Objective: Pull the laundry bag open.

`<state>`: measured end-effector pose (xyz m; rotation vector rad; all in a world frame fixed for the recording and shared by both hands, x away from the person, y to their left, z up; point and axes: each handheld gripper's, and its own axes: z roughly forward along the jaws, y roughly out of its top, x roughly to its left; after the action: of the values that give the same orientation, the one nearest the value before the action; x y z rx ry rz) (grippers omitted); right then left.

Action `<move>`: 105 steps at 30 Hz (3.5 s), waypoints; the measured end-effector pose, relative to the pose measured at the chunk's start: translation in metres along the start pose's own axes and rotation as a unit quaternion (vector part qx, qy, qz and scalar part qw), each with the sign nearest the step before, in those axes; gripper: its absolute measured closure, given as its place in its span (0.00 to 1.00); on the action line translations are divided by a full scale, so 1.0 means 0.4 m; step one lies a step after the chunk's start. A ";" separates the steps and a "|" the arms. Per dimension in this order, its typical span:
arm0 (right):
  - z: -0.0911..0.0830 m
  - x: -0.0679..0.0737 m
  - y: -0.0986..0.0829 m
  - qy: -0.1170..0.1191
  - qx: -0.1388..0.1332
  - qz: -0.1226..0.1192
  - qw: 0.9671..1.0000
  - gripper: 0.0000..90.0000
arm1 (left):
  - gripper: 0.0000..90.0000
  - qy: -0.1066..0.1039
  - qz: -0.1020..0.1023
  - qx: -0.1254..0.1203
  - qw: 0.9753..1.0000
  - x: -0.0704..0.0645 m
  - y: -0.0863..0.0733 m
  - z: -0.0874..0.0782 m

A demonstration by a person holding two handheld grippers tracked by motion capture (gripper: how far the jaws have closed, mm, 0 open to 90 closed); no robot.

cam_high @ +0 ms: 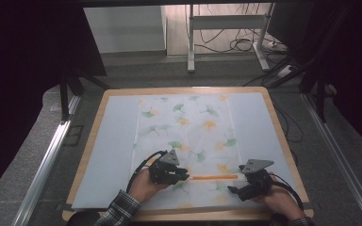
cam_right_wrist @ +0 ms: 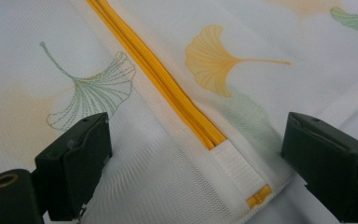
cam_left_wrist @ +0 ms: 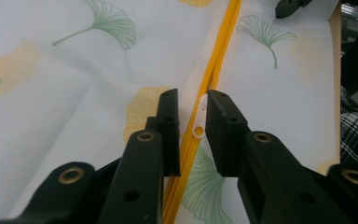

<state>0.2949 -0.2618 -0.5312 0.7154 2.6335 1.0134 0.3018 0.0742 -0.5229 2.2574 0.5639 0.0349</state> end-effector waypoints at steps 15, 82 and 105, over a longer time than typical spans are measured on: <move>0.000 0.000 0.000 0.000 -0.001 -0.001 1.000 0.09 | 0.80 -0.003 0.014 0.027 1.000 -0.022 -0.001 0.033; 0.000 0.000 0.000 -0.001 -0.001 -0.001 1.000 0.09 | 1.00 0.016 -0.003 0.037 0.999 -0.031 0.007 0.012; 0.000 0.001 0.001 -0.001 0.001 0.001 1.000 0.09 | 1.00 0.029 0.004 0.042 0.999 -0.037 -0.001 0.022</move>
<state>0.2948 -0.2613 -0.5310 0.7191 2.6338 1.0095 0.2900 0.0623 -0.5270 2.3474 0.5979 0.0829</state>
